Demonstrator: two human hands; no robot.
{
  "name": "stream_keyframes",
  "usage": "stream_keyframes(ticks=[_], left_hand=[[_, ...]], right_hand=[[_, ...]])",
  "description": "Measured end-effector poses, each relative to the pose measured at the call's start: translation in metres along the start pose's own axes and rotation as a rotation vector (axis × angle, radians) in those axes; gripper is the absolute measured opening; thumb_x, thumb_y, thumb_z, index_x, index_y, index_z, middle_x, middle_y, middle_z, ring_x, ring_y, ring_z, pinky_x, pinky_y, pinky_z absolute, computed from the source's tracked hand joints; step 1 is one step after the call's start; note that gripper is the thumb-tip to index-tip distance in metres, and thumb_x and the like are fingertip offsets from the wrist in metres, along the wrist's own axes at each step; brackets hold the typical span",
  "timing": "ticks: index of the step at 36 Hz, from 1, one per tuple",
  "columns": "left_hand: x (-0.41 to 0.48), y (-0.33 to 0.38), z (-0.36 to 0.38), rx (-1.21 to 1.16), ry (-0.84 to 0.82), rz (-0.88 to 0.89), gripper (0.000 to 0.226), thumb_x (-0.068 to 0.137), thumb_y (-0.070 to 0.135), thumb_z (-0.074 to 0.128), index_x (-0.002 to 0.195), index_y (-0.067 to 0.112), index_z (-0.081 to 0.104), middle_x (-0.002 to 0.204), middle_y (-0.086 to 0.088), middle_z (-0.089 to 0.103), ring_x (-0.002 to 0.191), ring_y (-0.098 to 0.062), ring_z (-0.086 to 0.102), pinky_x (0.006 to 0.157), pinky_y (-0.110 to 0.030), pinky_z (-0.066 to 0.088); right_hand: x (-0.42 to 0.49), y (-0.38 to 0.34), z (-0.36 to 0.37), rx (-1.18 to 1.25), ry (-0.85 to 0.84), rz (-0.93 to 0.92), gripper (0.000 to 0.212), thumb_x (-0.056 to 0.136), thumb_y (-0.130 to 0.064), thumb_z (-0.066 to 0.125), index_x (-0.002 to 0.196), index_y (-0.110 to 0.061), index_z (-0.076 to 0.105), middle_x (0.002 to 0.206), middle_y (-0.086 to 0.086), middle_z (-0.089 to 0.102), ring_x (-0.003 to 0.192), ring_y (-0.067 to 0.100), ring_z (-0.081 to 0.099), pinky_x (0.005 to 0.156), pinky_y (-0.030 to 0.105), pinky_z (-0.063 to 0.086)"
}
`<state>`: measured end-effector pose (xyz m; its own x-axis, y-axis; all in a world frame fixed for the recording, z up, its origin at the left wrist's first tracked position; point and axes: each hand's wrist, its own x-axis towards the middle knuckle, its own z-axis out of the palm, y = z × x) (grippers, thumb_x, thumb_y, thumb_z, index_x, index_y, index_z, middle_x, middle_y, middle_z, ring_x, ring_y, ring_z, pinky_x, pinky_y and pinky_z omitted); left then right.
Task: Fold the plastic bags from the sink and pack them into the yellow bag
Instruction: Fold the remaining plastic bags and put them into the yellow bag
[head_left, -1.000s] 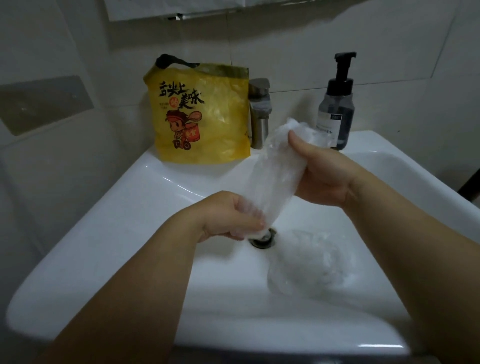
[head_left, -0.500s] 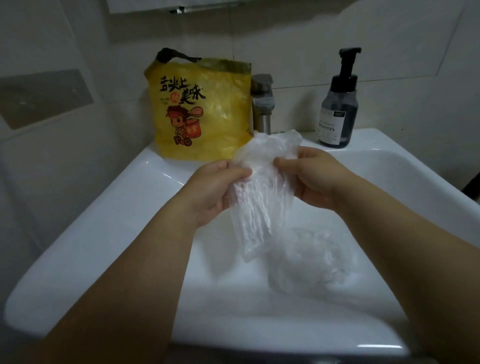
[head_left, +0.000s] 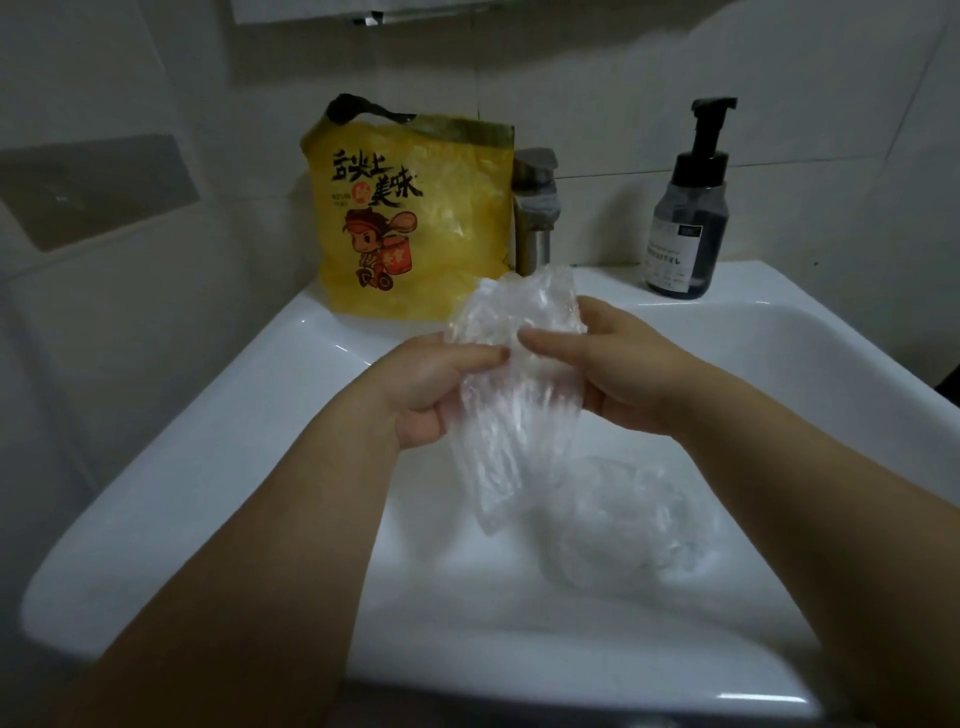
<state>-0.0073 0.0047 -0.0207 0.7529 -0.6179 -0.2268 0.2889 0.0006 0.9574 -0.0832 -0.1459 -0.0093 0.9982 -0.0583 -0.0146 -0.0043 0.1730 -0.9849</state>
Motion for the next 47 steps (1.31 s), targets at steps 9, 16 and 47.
stream_keyframes(ticks=[9,16,47], left_hand=[[0.003,0.005,-0.014,-0.242,0.262,-0.125,0.013,0.095,0.006,0.055,0.1,0.003,0.066,0.09,-0.01,0.071,0.08,-0.02,0.067,0.073,-0.032,0.055],[0.001,0.004,-0.012,-0.197,0.268,-0.147,0.015,0.096,0.006,0.053,0.086,0.002,0.064,0.068,-0.01,0.071,0.071,-0.02,0.065,0.065,-0.032,0.054],[-0.008,0.004,0.001,0.018,-0.151,0.135,0.022,0.086,0.008,0.06,0.107,0.012,0.064,0.097,-0.005,0.068,0.091,-0.018,0.065,0.074,-0.029,0.059]], right_hand=[[-0.009,0.008,0.001,-0.977,-0.068,-0.301,0.099,0.08,0.015,0.046,0.125,-0.067,0.011,0.159,-0.014,0.002,0.143,0.013,0.019,0.094,0.024,0.045],[-0.005,0.015,0.009,-1.314,-0.033,-0.596,0.047,0.08,-0.014,0.073,0.124,-0.028,0.062,0.155,0.009,0.029,0.138,0.034,0.03,0.109,0.048,0.033],[0.003,-0.003,-0.005,0.125,0.246,0.054,0.034,0.082,-0.008,0.07,0.112,-0.002,0.056,0.099,0.012,0.069,0.077,0.021,0.071,0.062,0.028,0.058]])
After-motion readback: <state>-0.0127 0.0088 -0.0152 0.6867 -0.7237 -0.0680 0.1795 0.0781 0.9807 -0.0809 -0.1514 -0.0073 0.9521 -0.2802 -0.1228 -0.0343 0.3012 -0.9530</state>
